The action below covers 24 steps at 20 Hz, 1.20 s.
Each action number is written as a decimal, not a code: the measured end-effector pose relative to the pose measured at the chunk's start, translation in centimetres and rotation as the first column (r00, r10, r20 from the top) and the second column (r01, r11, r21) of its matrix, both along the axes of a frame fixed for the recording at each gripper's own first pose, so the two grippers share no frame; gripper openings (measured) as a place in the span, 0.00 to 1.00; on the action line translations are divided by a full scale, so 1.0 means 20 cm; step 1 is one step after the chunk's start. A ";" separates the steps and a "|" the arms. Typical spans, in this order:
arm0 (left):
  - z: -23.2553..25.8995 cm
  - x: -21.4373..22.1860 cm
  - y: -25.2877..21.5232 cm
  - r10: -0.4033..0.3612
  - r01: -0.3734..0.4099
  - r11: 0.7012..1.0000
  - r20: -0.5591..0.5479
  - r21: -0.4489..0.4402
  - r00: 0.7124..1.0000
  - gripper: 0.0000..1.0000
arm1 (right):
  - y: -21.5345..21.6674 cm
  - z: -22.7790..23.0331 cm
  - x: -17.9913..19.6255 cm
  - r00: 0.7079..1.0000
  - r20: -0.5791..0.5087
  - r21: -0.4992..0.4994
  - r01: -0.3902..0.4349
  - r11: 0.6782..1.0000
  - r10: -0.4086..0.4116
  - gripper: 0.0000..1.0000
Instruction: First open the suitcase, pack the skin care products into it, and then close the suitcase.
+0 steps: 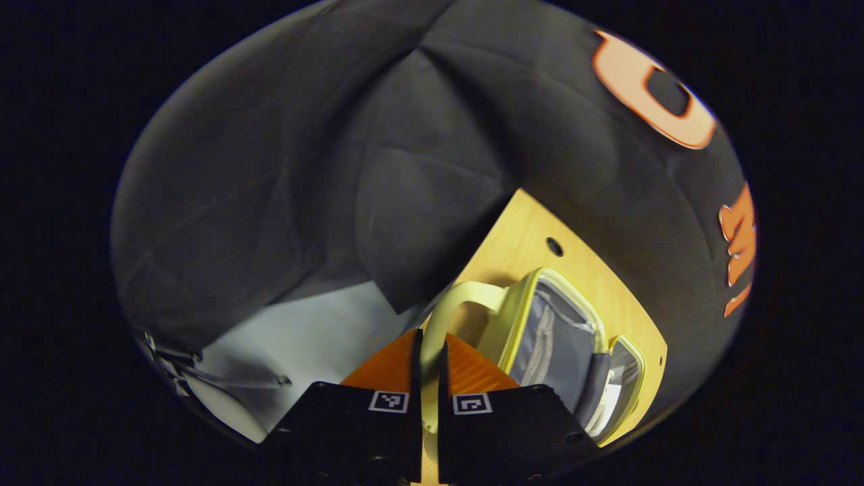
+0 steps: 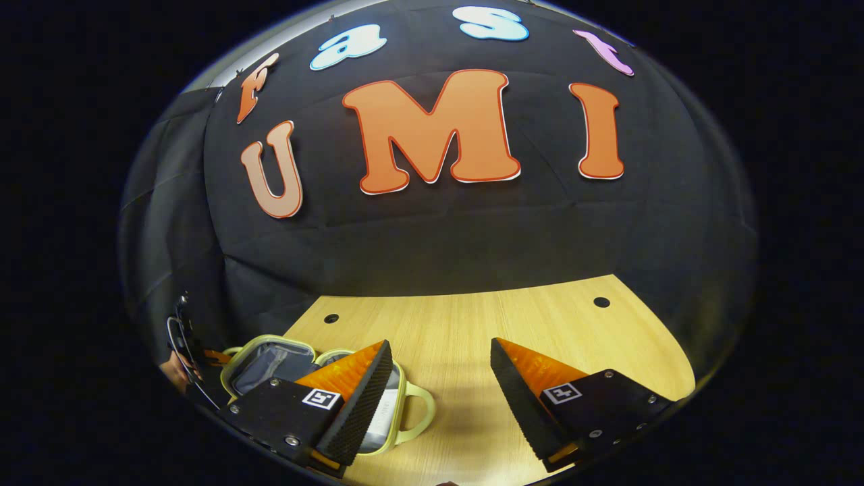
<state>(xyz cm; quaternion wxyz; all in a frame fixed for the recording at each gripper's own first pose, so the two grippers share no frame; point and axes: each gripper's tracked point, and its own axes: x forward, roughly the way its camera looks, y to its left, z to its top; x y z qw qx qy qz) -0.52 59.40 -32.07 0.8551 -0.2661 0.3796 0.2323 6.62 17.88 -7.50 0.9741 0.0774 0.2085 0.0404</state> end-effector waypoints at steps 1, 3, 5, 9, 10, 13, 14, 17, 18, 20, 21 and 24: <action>0.10 0.02 -0.01 -0.019 0.018 0.999 0.024 0.041 1.000 0.09 | -0.01 0.01 -0.01 1.000 0.011 -0.011 0.002 1.000 -0.002 0.94; 0.24 0.07 -0.06 -0.067 0.065 0.996 0.045 0.061 0.997 0.05 | -0.03 0.02 -0.01 1.000 0.017 -0.034 0.001 0.999 0.000 0.94; 0.42 0.10 -0.12 -0.106 0.097 0.991 0.101 0.088 0.989 0.05 | -0.02 0.01 -0.02 1.000 0.008 -0.046 -0.004 0.999 0.005 0.94; 0.70 0.20 -0.32 -0.197 0.171 0.973 0.166 0.156 0.966 0.04 | -0.03 0.04 -0.01 1.000 0.019 -0.045 0.000 0.999 0.001 0.94; 0.77 0.23 -0.38 -0.228 0.197 0.965 0.182 0.173 0.957 0.04 | -0.04 0.04 -0.01 1.000 0.018 -0.041 0.003 0.999 -0.002 0.94; 0.94 0.30 -0.57 -0.303 0.255 0.941 0.219 0.225 0.927 0.04 | -0.10 0.06 -0.03 0.999 0.038 -0.042 0.025 0.999 -0.023 0.94; 0.99 0.32 -0.63 -0.332 0.281 0.931 0.220 0.233 0.917 0.04 | -0.13 0.06 -0.04 0.998 0.043 -0.051 0.037 0.998 -0.035 0.94; 1.09 0.37 -0.79 -0.391 0.329 0.904 0.221 0.273 0.893 0.04 | -0.21 0.03 -0.09 0.998 0.030 -0.076 0.057 0.995 -0.055 0.94; 1.12 0.38 -0.83 -0.411 0.346 0.895 0.219 0.281 0.885 0.04 | -0.24 0.01 -0.10 0.998 0.024 -0.081 0.063 0.995 -0.061 0.94; 1.16 0.40 -0.93 -0.440 0.367 0.879 0.218 0.304 0.871 0.04 | -0.27 0.02 -0.11 0.997 0.024 -0.074 0.069 0.995 -0.067 0.94; 1.17 0.40 -0.97 -0.453 0.376 0.870 0.216 0.318 0.865 0.04 | -0.29 0.03 -0.11 0.997 0.033 -0.067 0.073 0.995 -0.071 0.94; 1.21 0.42 -1.08 -0.462 0.383 0.866 0.223 0.320 0.858 0.03 | -0.30 0.08 -0.07 0.997 0.060 -0.036 0.057 0.998 -0.054 0.94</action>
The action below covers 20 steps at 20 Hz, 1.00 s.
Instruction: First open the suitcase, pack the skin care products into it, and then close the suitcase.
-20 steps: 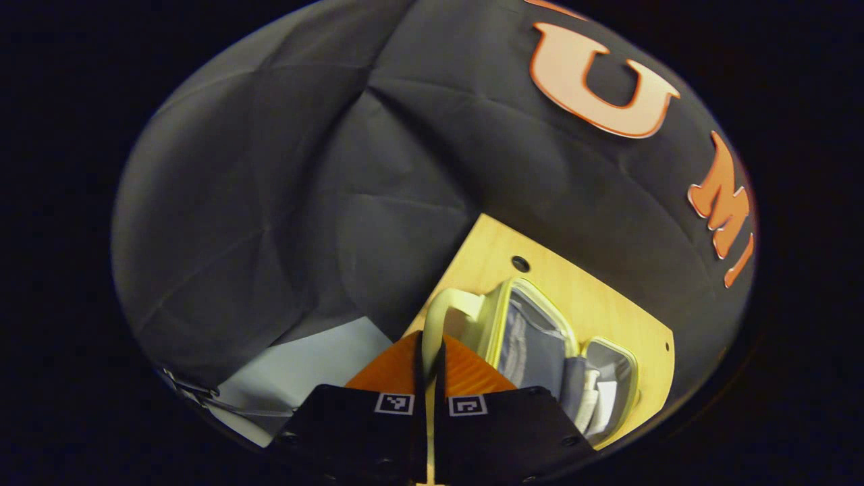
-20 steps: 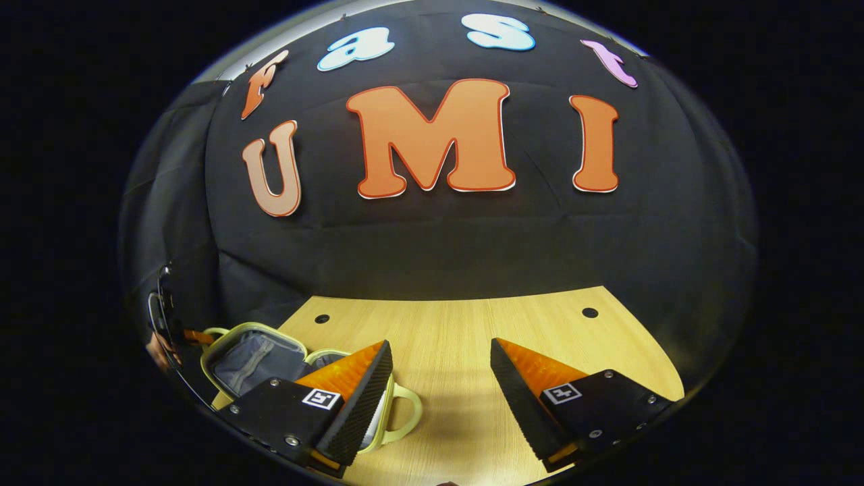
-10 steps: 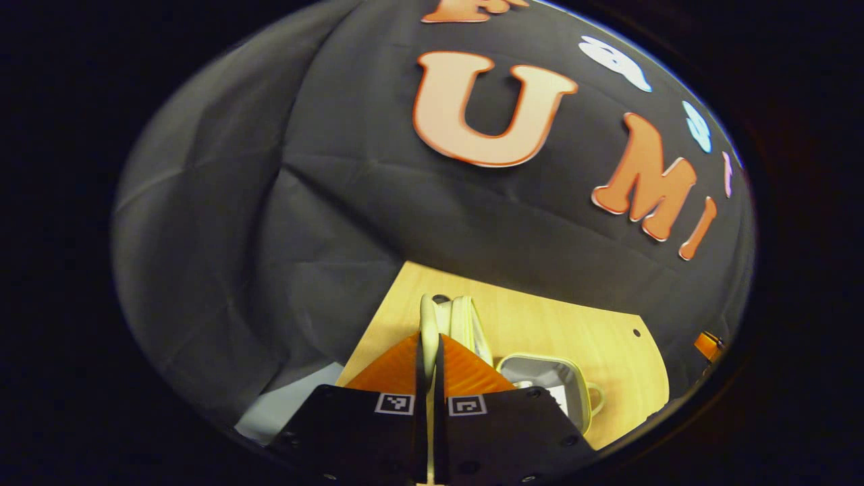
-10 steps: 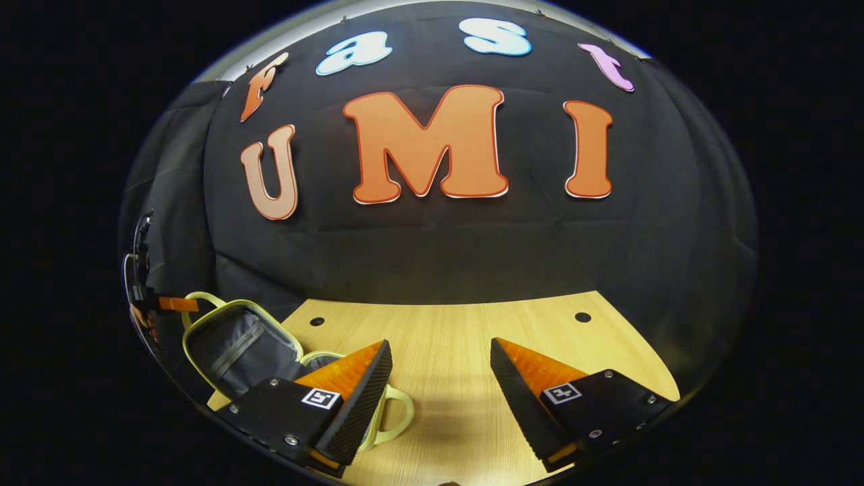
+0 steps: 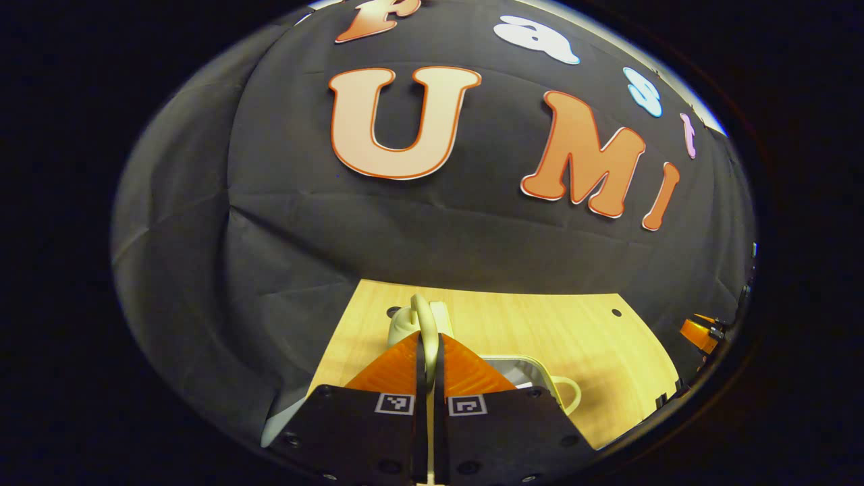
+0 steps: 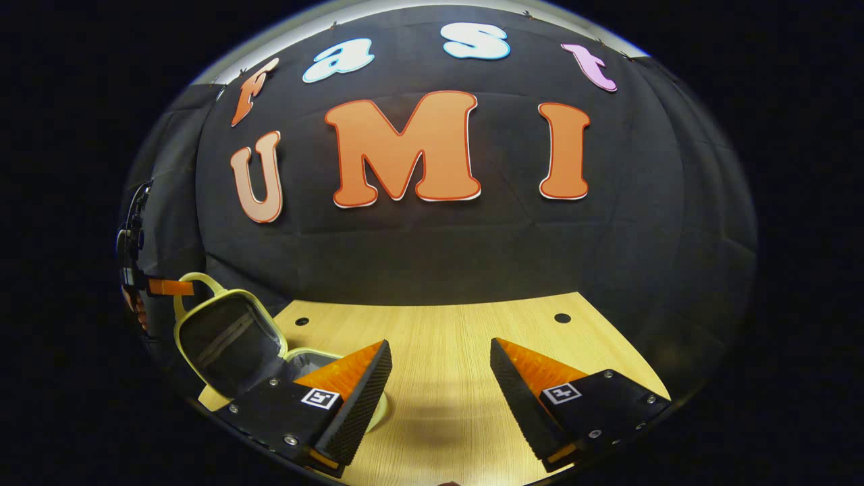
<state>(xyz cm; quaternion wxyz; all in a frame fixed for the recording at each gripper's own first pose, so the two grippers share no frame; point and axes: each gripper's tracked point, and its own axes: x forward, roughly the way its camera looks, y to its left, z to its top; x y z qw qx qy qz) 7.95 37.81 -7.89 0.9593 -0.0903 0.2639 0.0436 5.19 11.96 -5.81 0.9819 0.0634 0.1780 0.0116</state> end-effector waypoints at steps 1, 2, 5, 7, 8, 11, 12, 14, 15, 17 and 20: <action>0.01 -0.01 -0.04 -0.005 0.005 1.000 0.001 -0.008 1.000 0.04 | 0.00 0.02 0.01 1.000 0.011 0.008 -0.011 1.000 0.011 0.94; 0.02 -0.01 -0.10 -0.007 0.007 1.000 0.005 -0.018 1.000 0.02 | -0.01 0.05 0.02 1.000 0.024 0.011 -0.018 1.000 0.017 0.94; 0.03 0.00 -0.26 -0.035 0.036 0.999 0.010 -0.027 0.999 0.02 | -0.04 0.10 0.06 0.998 0.061 0.016 -0.021 1.000 0.020 0.94; 0.03 0.02 -0.39 -0.058 0.058 0.998 0.010 -0.029 0.998 0.04 | -0.05 0.09 0.08 0.998 0.060 0.029 -0.026 0.999 0.024 0.94; 0.02 0.03 -0.45 -0.070 0.070 0.997 0.007 -0.027 0.998 0.04 | -0.06 0.08 0.07 0.998 0.055 0.036 -0.029 0.999 0.027 0.94; -0.01 0.03 -0.67 -0.117 0.116 0.992 -0.003 -0.056 0.993 0.04 | -0.10 0.06 0.10 0.998 0.060 0.037 -0.034 0.999 0.032 0.94; -0.02 0.02 -0.73 -0.131 0.130 0.990 -0.012 -0.058 0.991 0.03 | -0.10 0.05 0.10 0.997 0.059 0.037 -0.041 0.998 0.039 0.94; -0.06 0.05 -0.83 -0.149 0.148 0.988 -0.023 -0.051 0.989 0.04 | -0.13 0.04 0.12 0.997 0.058 0.035 -0.051 0.998 0.049 0.94; -0.09 0.06 -0.88 -0.153 0.151 0.986 -0.029 -0.071 0.988 0.04 | -0.14 0.03 0.13 0.997 0.058 0.031 -0.051 0.998 0.049 0.94; -0.16 0.06 -1.00 -0.177 0.171 0.979 -0.047 -0.111 0.983 0.03 | -0.17 0.01 0.13 0.997 0.061 0.032 -0.055 0.998 0.053 0.94; -0.28 0.06 -1.19 -0.232 0.220 0.967 -0.084 -0.124 0.969 0.05 | -0.18 -0.02 0.14 0.995 0.064 0.043 -0.079 0.996 0.076 0.94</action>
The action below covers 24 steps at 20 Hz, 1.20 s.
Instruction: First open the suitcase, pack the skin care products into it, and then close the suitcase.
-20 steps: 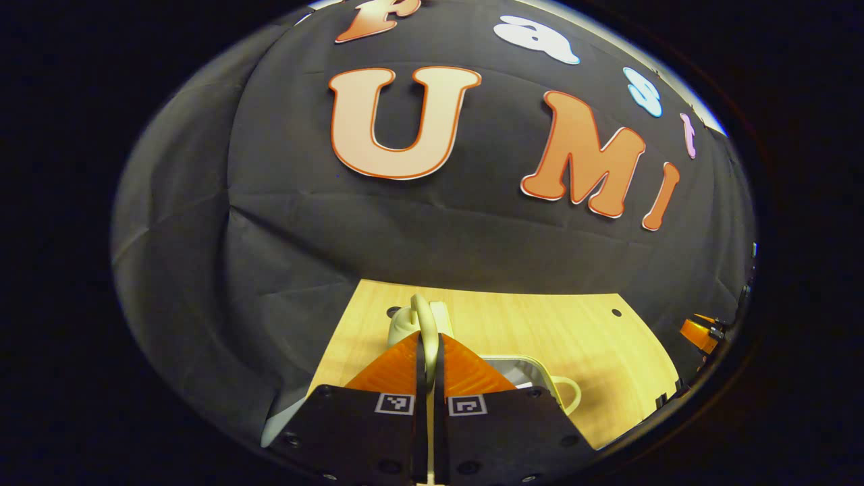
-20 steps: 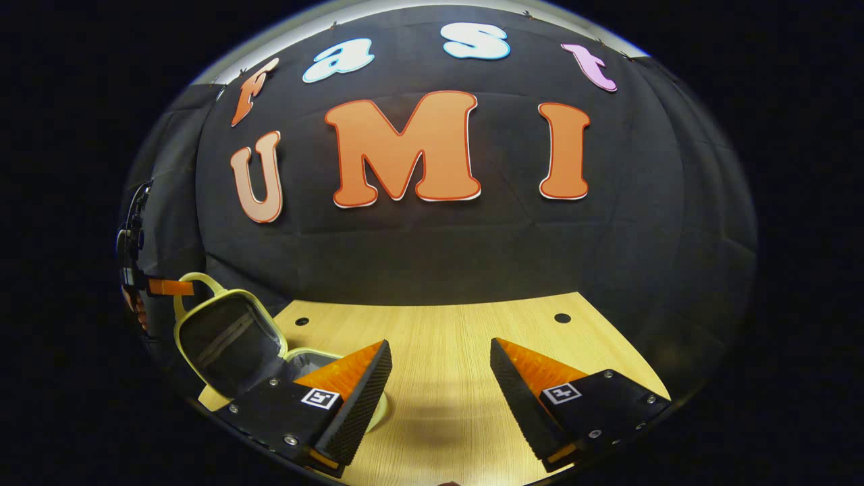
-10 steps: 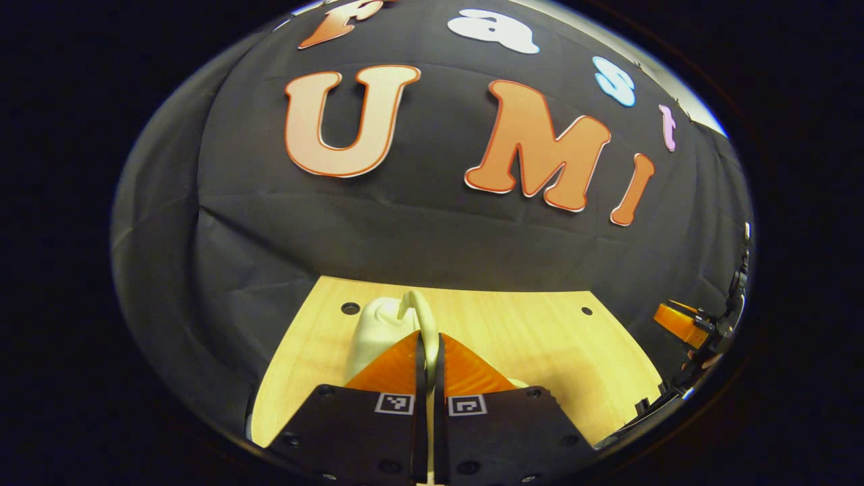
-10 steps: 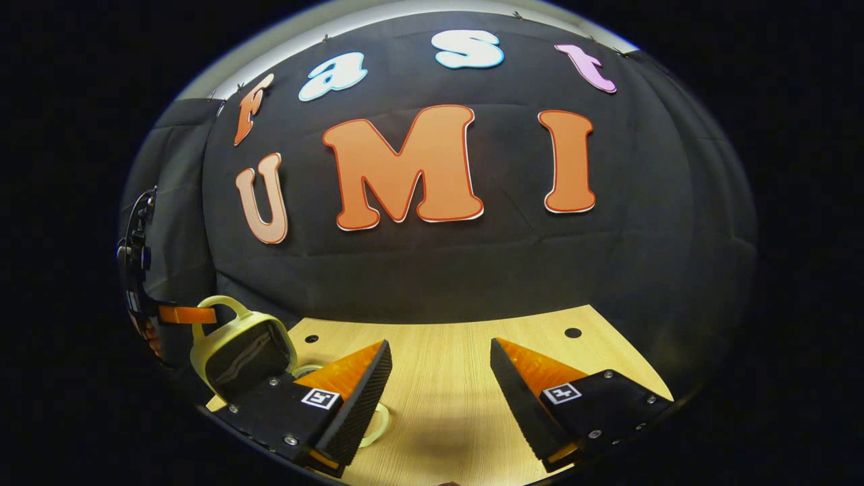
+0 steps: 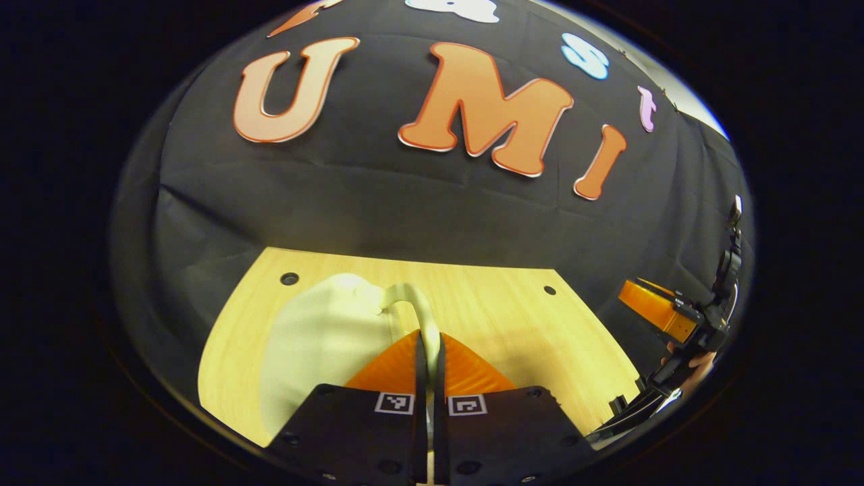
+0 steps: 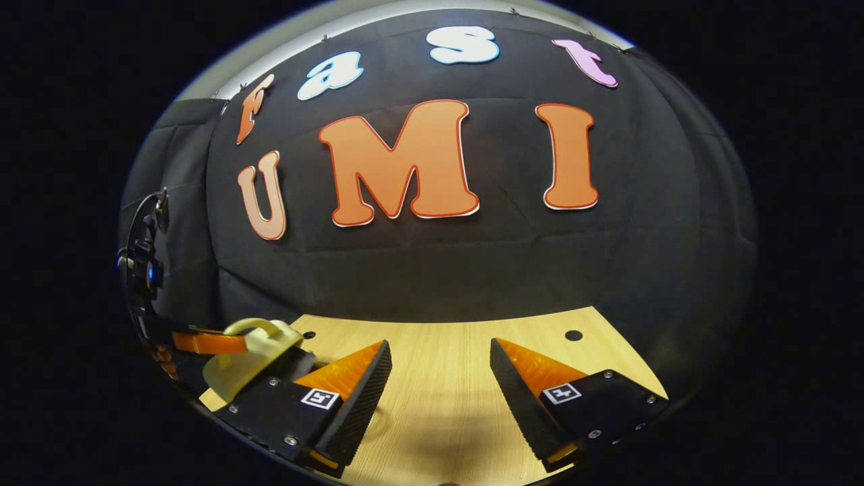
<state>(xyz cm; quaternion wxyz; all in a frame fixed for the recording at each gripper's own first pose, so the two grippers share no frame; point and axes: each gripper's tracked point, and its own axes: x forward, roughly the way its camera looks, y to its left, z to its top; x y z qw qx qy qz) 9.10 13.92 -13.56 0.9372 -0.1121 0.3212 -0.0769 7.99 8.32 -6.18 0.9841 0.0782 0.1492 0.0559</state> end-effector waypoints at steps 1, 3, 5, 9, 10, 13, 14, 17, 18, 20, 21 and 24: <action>-0.05 0.00 -0.06 -0.014 0.014 1.000 -0.012 0.001 1.000 0.04 | -0.01 -0.02 0.00 1.000 -0.006 -0.003 -0.010 1.000 0.010 0.94; -0.15 -0.01 -0.17 -0.039 0.040 0.999 -0.052 0.005 0.998 0.04 | -0.03 -0.04 0.00 1.000 -0.008 -0.006 -0.016 1.000 0.016 0.94; -0.24 -0.03 -0.26 -0.059 0.060 0.998 -0.092 0.003 0.994 0.04 | -0.05 -0.05 0.00 1.000 -0.011 -0.003 -0.019 1.000 0.019 0.94; -0.39 -0.05 -0.33 -0.082 0.089 0.995 -0.154 0.034 0.985 0.04 | -0.10 -0.10 0.02 0.999 -0.024 0.004 -0.027 1.000 0.027 0.94; -0.42 -0.05 -0.33 -0.087 0.098 0.994 -0.167 0.057 0.982 0.04 | -0.11 -0.11 0.02 0.999 -0.024 0.005 -0.029 1.000 0.029 0.94; -0.48 -0.05 -0.33 -0.076 0.101 0.988 -0.197 0.118 0.977 0.04 | -0.11 -0.15 0.01 0.998 -0.035 0.011 -0.044 0.999 0.045 0.94; -0.51 -0.05 -0.33 -0.076 0.107 0.984 -0.208 0.140 0.975 0.05 | -0.12 -0.16 0.01 0.998 -0.040 0.005 -0.047 0.999 0.048 0.94; -0.57 -0.05 -0.35 -0.064 0.108 0.979 -0.239 0.175 0.969 0.05 | -0.11 -0.18 0.01 0.997 -0.044 0.002 -0.070 0.998 0.070 0.94; -0.59 -0.04 -0.35 -0.058 0.106 0.978 -0.256 0.181 0.965 0.05 | -0.12 -0.18 0.01 0.996 -0.042 0.002 -0.074 0.997 0.074 0.94; -0.59 -0.02 -0.36 -0.047 0.102 0.973 -0.251 0.209 0.967 0.05 | -0.13 -0.18 0.01 0.996 -0.039 0.006 -0.078 0.997 0.078 0.94; -0.59 -0.02 -0.35 -0.047 0.107 0.967 -0.252 0.231 0.967 0.09 | -0.14 -0.17 0.02 0.996 -0.036 0.006 -0.077 0.997 0.077 0.94; -0.56 -0.04 -0.41 -0.074 0.119 0.973 -0.222 0.195 0.972 0.23 | -0.17 -0.18 0.03 0.996 -0.033 0.001 -0.079 0.997 0.079 0.94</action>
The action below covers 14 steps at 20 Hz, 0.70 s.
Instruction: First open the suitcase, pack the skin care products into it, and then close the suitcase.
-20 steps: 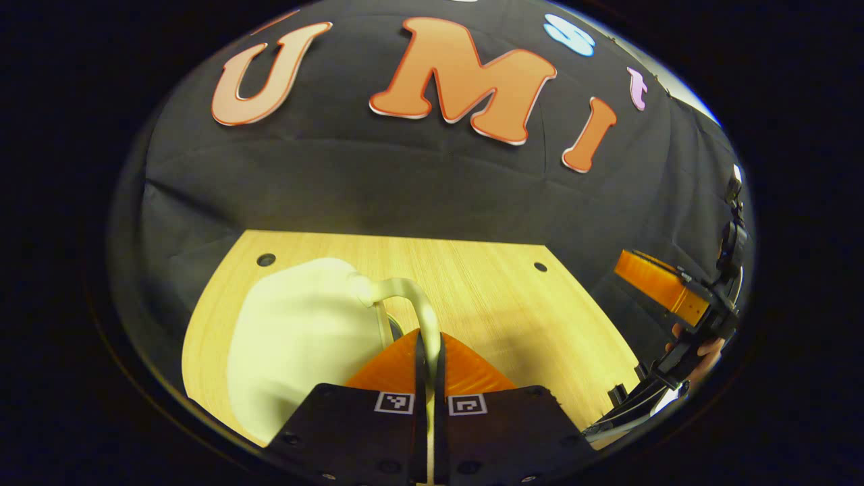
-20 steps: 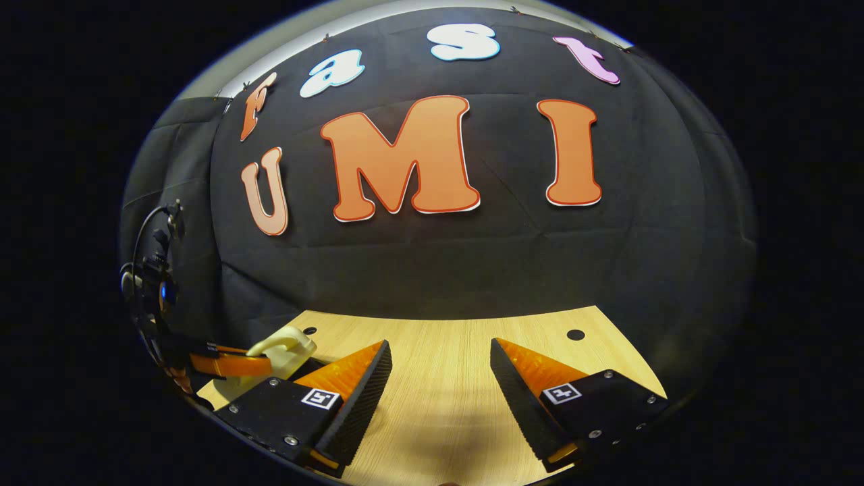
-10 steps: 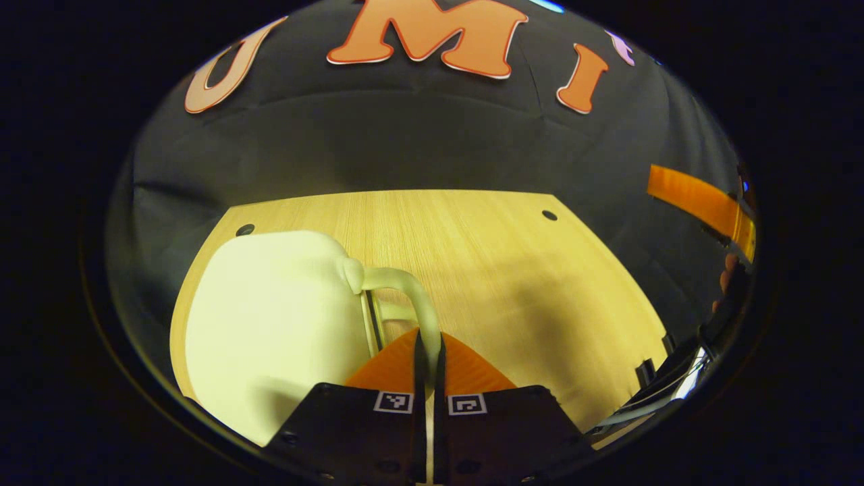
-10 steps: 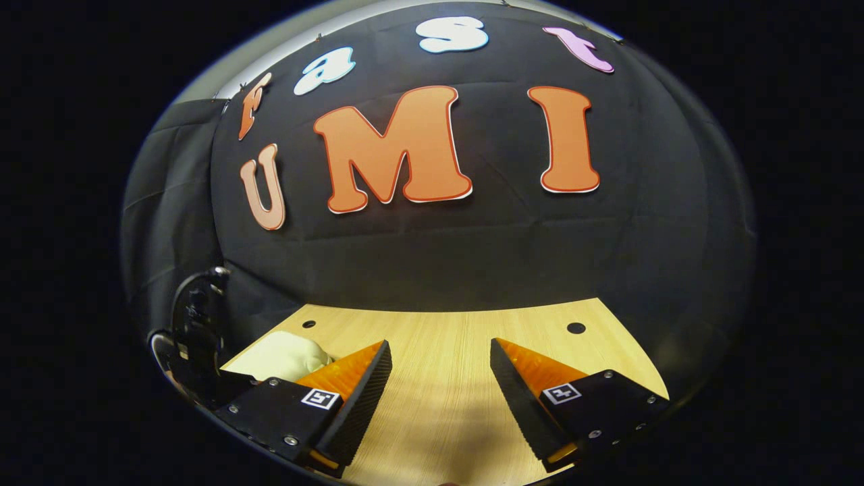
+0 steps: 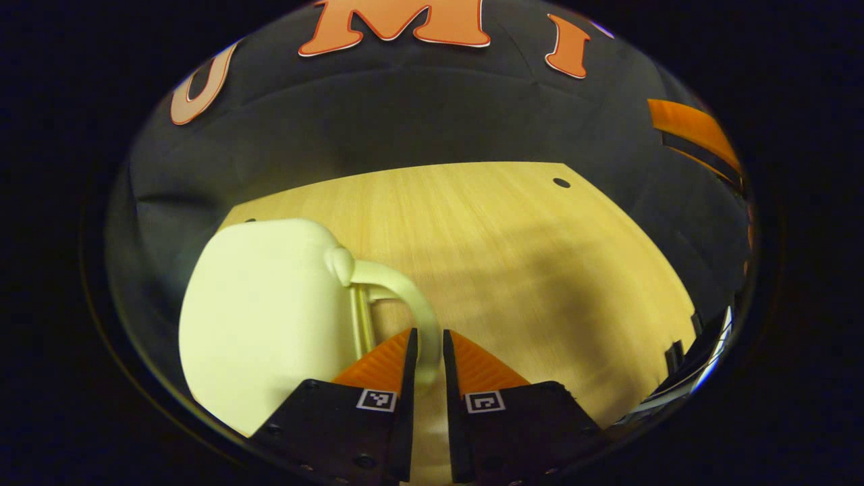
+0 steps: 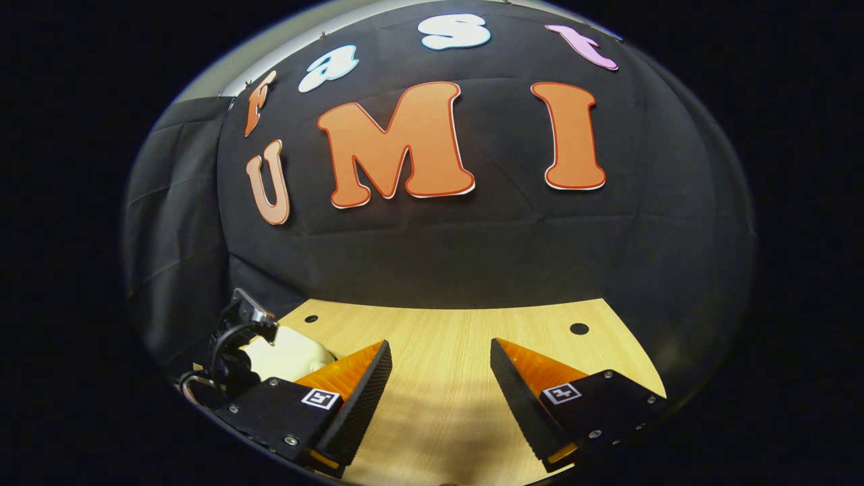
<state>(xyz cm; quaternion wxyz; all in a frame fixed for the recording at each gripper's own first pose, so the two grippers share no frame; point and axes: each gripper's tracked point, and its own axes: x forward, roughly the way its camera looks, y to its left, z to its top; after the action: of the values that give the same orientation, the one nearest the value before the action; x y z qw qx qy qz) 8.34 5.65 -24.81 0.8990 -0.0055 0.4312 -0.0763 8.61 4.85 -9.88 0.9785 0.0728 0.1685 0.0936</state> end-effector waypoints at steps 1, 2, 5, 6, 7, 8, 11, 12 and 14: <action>0.04 0.00 -0.03 -0.015 0.015 1.000 0.024 -0.015 1.000 0.29 | -0.01 0.00 0.00 1.000 0.002 -0.008 0.002 1.000 -0.002 0.94; 0.09 0.02 -0.05 -0.016 0.017 1.000 0.062 -0.017 0.998 0.39 | -0.02 0.00 0.00 1.000 0.007 -0.015 -0.001 1.000 0.001 0.94; 0.28 0.13 -0.07 -0.006 0.004 1.000 0.196 0.010 0.981 0.76 | -0.02 0.06 0.02 0.999 0.046 -0.028 0.000 1.000 0.001 0.94; 0.37 0.19 -0.06 0.005 -0.010 1.000 0.251 0.020 0.968 0.76 | -0.02 0.08 0.03 0.998 0.067 -0.030 0.004 1.000 -0.002 0.94; 0.47 0.25 -0.05 0.023 -0.033 0.999 0.316 0.026 0.948 0.80 | -0.01 0.12 0.04 0.996 0.090 -0.033 0.007 0.999 -0.004 0.94; 0.56 0.30 -0.04 0.037 -0.053 0.998 0.371 0.033 0.928 0.81 | 0.00 0.15 0.05 0.993 0.118 -0.044 0.009 0.999 -0.004 0.94; 0.83 0.35 -0.04 0.064 -0.116 0.991 0.536 0.063 0.842 0.95 | 0.05 0.27 0.06 0.978 0.207 -0.093 -0.006 0.996 0.025 0.94; 0.96 0.38 0.03 0.077 -0.140 0.988 0.584 0.064 0.808 0.97 | 0.08 0.30 0.07 0.974 0.223 -0.105 -0.011 0.994 0.034 0.94; 1.14 0.31 0.11 0.113 -0.190 0.980 0.652 0.049 0.750 0.97 | 0.13 0.34 0.06 0.969 0.243 -0.102 -0.027 0.994 0.052 0.94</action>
<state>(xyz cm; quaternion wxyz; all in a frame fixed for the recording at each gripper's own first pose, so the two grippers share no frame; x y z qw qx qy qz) 14.57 7.95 -2.08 0.9943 0.0368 0.0971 0.0241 9.72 7.50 -3.13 0.9922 0.0095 0.0519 0.1131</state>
